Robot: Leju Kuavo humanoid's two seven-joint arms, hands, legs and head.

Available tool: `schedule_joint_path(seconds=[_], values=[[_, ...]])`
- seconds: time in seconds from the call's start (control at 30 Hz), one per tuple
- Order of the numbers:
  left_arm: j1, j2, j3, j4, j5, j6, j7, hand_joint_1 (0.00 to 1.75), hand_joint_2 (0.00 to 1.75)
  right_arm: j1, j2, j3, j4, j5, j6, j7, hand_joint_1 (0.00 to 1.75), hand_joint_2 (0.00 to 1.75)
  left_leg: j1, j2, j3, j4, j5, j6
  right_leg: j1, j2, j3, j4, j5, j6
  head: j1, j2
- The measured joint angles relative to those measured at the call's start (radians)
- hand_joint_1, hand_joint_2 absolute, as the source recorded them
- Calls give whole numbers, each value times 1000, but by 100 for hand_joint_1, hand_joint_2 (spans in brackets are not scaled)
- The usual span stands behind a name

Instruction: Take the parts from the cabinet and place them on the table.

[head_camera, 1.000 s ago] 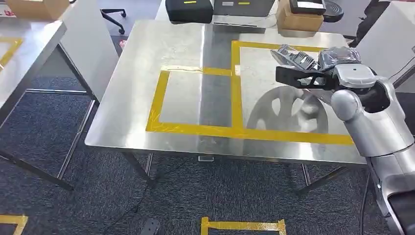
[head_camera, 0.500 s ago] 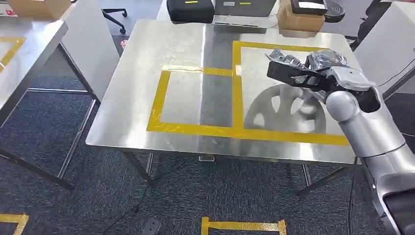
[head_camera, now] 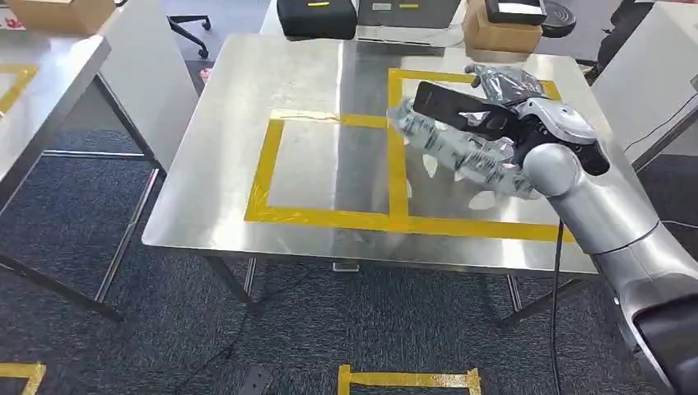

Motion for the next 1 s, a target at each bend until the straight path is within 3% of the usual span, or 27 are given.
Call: schedule_joint_path(seconds=[0.5, 0.67, 0.77, 0.87, 0.93, 1.0], values=[[2, 0, 0, 0, 19, -3, 5, 0, 0, -31, -26, 47, 2, -5, 12, 16, 0, 175, 0, -11, 0, 0, 0, 0, 0, -3, 0, 0, 0, 0, 0, 0], [7, 3, 0, 0, 27, -3, 5, 0, 0, -31, -53, 40, -14, -64, -39, 16, 0, 175, 0, -17, 0, 0, 0, 0, 0, -6, 1, 0, 0, 0, 0, 0], [13, 6, 0, 0, 45, 3, 4, 0, 0, -16, -89, 16, -47, -143, -114, 16, 0, 175, 0, -24, 1, 1, 0, 0, 0, -8, 1, -1, 0, 0, 0, 0], [27, 10, 0, 1, 66, 14, -5, 0, 0, 48, -172, -46, -125, -261, -239, 16, 0, 175, 0, -41, 5, 1, 1, -1, 1, -18, 7, -4, -3, 2, -1, 0], [41, 13, 0, 2, 81, 18, -11, 0, 0, 143, -253, -121, -196, -325, -350, 16, 0, 175, 2, -58, 10, 1, 0, 0, 2, -27, 16, -7, -8, 6, -2, 0], [49, 14, 0, 2, 91, 22, -16, 0, 0, 308, -336, -242, -264, -341, -435, 16, 0, 175, 4, -76, 16, 0, -1, 1, 4, -42, 29, -11, -14, 7, -1, 0]])
